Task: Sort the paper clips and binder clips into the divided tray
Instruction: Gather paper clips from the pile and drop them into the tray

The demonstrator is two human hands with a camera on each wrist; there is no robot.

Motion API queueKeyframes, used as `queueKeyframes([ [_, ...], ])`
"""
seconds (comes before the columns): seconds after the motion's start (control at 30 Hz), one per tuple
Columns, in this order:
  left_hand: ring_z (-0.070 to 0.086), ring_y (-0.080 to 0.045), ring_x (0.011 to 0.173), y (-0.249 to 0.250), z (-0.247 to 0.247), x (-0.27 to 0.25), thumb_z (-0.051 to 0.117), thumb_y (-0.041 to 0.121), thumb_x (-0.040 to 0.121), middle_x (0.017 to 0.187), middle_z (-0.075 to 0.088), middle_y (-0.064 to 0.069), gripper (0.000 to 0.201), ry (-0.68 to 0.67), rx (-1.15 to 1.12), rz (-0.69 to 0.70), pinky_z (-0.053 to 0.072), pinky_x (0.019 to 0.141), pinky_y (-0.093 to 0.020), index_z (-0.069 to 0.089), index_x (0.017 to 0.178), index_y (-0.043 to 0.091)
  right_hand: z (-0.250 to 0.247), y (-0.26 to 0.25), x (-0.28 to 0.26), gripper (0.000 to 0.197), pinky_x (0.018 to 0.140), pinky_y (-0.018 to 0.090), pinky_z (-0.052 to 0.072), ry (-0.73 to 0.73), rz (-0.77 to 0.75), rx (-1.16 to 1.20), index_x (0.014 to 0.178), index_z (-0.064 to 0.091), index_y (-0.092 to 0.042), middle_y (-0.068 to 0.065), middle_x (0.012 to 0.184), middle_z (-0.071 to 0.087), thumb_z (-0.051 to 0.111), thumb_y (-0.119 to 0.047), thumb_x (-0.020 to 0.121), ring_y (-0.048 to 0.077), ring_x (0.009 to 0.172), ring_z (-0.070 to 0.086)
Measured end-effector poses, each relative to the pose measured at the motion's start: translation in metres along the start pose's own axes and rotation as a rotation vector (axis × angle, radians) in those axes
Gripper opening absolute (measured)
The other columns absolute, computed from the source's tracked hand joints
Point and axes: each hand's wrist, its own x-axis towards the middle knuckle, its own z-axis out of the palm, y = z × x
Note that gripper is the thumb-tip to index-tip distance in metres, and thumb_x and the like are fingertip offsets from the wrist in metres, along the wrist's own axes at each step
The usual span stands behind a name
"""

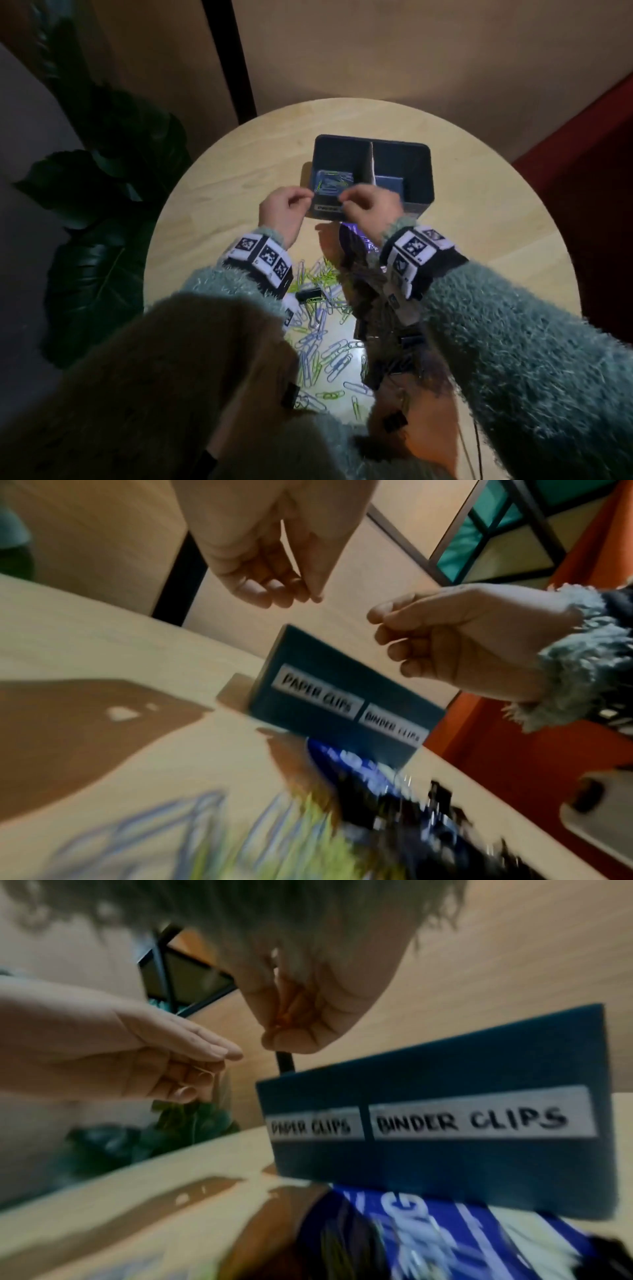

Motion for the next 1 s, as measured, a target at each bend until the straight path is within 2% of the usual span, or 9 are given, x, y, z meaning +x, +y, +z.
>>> queueKeyframes([
  [0.1,0.059,-0.023,0.102,-0.032,0.004,-0.024,0.072,0.018,0.079,0.114,0.058,-0.007,0.039,-0.215,0.186,-0.155,0.053,0.084,-0.034,0.059,0.116,0.018,0.015,0.016,-0.015,0.027,0.087,0.023,0.044,-0.332,-0.008,-0.254,0.115,0.064,-0.017,0.003,0.116,0.064,0.059,-0.019,0.089,0.016,0.105,0.059],
  [0.17,0.047,-0.025,0.120,-0.046,0.006,-0.037,0.078,0.041,0.069,0.127,0.046,-0.007,0.070,-0.379,0.472,-0.164,0.046,0.098,-0.042,0.047,0.130,0.026,0.029,0.023,-0.021,0.051,0.098,0.031,0.041,-0.526,-0.066,-0.485,0.133,0.049,-0.022,0.004,0.131,0.051,0.065,-0.029,0.085,0.022,0.120,0.050],
  [0.23,0.035,-0.027,0.127,-0.050,0.008,-0.049,0.077,0.056,0.062,0.133,0.038,-0.007,0.090,-0.491,0.723,-0.135,0.039,0.101,-0.047,0.036,0.139,0.032,0.047,0.029,-0.027,0.081,0.107,0.045,0.036,-0.647,-0.139,-0.707,0.144,0.028,-0.029,0.003,0.144,0.034,0.070,-0.043,0.077,0.027,0.131,0.035],
  [0.33,0.033,-0.028,0.122,-0.055,0.012,-0.060,0.078,0.050,0.063,0.130,0.037,-0.007,0.087,-0.515,0.804,-0.097,0.040,0.098,-0.046,0.036,0.138,0.033,0.063,0.033,-0.034,0.098,0.109,0.051,0.031,-0.701,-0.201,-0.883,0.147,0.017,-0.032,0.005,0.150,0.022,0.074,-0.052,0.069,0.032,0.135,0.024],
  [0.5,0.034,-0.027,0.120,-0.061,0.002,-0.063,0.082,0.034,0.063,0.129,0.038,-0.005,0.085,-0.592,0.724,-0.118,0.038,0.101,-0.042,0.040,0.137,0.030,0.060,0.035,-0.040,0.061,0.104,0.039,0.037,-0.633,-0.237,-0.762,0.137,0.043,-0.022,0.008,0.131,0.043,0.068,-0.030,0.081,0.028,0.123,0.039],
  [0.57,0.033,-0.026,0.119,-0.063,-0.004,-0.066,0.081,0.022,0.063,0.128,0.037,-0.004,0.082,-0.592,0.760,-0.117,0.041,0.099,-0.042,0.041,0.134,0.029,0.056,0.035,-0.044,0.050,0.101,0.037,0.039,-0.625,-0.209,-0.713,0.132,0.049,-0.016,0.009,0.123,0.048,0.063,-0.025,0.085,0.028,0.119,0.045],
  [0.73,0.040,-0.026,0.115,-0.073,-0.005,-0.077,0.060,-0.007,0.075,0.122,0.039,-0.007,0.052,-0.551,0.716,-0.099,0.040,0.090,-0.032,0.048,0.119,0.018,0.053,0.030,-0.048,0.037,0.096,0.032,0.044,-0.655,-0.108,-0.705,0.126,0.053,-0.010,0.011,0.119,0.054,0.057,-0.014,0.090,0.027,0.113,0.056],
  [0.87,0.049,-0.029,0.108,-0.076,-0.001,-0.086,0.048,-0.011,0.083,0.118,0.046,-0.013,0.037,-0.571,0.691,-0.074,0.038,0.084,-0.029,0.051,0.115,0.006,0.045,0.020,-0.047,0.035,0.100,0.032,0.043,-0.654,-0.017,-0.662,0.127,0.053,-0.008,0.012,0.127,0.057,0.054,-0.012,0.092,0.027,0.118,0.055],
  [1.0,0.054,-0.029,0.106,-0.078,-0.002,-0.088,0.044,-0.008,0.087,0.114,0.055,-0.013,0.029,-0.516,0.651,-0.070,0.036,0.080,-0.025,0.058,0.108,0.007,0.035,0.026,-0.049,0.031,0.096,0.032,0.045,-0.514,0.153,-0.326,0.118,0.061,-0.011,0.008,0.119,0.063,0.063,-0.015,0.087,0.023,0.108,0.058],
])
